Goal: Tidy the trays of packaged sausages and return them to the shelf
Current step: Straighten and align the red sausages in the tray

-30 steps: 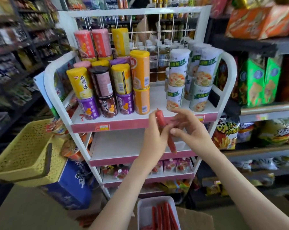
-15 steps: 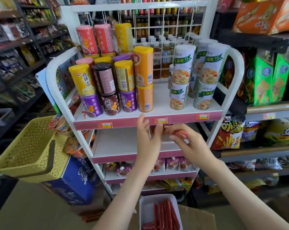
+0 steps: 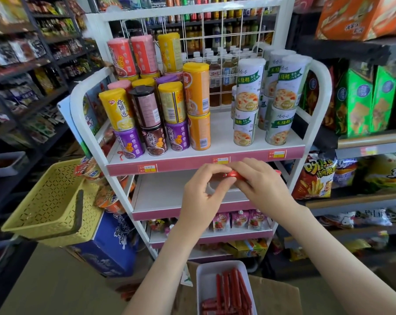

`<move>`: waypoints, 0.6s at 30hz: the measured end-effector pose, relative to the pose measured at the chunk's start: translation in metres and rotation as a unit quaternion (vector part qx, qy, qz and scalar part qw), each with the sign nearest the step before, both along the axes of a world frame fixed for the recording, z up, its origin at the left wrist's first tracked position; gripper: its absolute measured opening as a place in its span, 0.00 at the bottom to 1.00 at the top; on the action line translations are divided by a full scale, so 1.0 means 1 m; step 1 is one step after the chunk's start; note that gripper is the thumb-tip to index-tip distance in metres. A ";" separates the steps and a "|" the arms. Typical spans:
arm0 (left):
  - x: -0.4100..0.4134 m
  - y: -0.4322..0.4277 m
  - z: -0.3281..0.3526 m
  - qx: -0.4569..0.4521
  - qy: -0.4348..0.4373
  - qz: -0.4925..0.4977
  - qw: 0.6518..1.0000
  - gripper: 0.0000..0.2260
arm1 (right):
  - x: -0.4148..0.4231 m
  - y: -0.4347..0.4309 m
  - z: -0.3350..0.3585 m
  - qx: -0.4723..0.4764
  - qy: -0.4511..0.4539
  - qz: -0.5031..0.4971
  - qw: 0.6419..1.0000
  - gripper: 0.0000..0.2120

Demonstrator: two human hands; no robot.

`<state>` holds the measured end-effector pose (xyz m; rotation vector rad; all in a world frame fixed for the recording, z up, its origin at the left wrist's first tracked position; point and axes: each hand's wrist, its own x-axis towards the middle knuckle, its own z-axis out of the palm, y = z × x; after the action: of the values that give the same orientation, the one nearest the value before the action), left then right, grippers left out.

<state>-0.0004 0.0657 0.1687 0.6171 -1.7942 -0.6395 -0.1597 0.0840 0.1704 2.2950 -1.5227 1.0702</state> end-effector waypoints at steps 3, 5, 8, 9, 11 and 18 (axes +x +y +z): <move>0.004 0.005 0.002 0.079 0.033 0.023 0.996 0.07 | -0.001 0.006 0.003 0.029 0.005 0.007 1.000 0.14; 0.010 0.004 0.001 0.147 0.079 0.031 0.986 0.06 | -0.007 0.010 0.002 0.055 -0.020 -0.006 0.998 0.15; 0.022 -0.003 -0.006 0.213 0.136 0.046 0.966 0.06 | -0.020 0.019 0.000 0.087 -0.109 -0.032 0.990 0.09; 0.026 -0.005 -0.009 0.232 0.153 0.049 0.960 0.07 | -0.024 0.021 -0.001 0.097 -0.154 -0.033 0.983 0.08; 0.029 -0.007 -0.015 0.264 0.175 0.046 0.947 0.08 | -0.029 0.027 0.000 0.114 -0.244 -0.024 0.963 0.13; 0.027 -0.004 -0.031 0.325 0.213 0.019 0.921 0.07 | -0.018 0.040 0.004 0.162 -0.348 0.047 0.922 0.13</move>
<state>0.0269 0.0618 0.1374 0.8682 -1.1412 -1.2590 -0.1773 0.1241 0.1742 2.3317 -1.9628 1.9437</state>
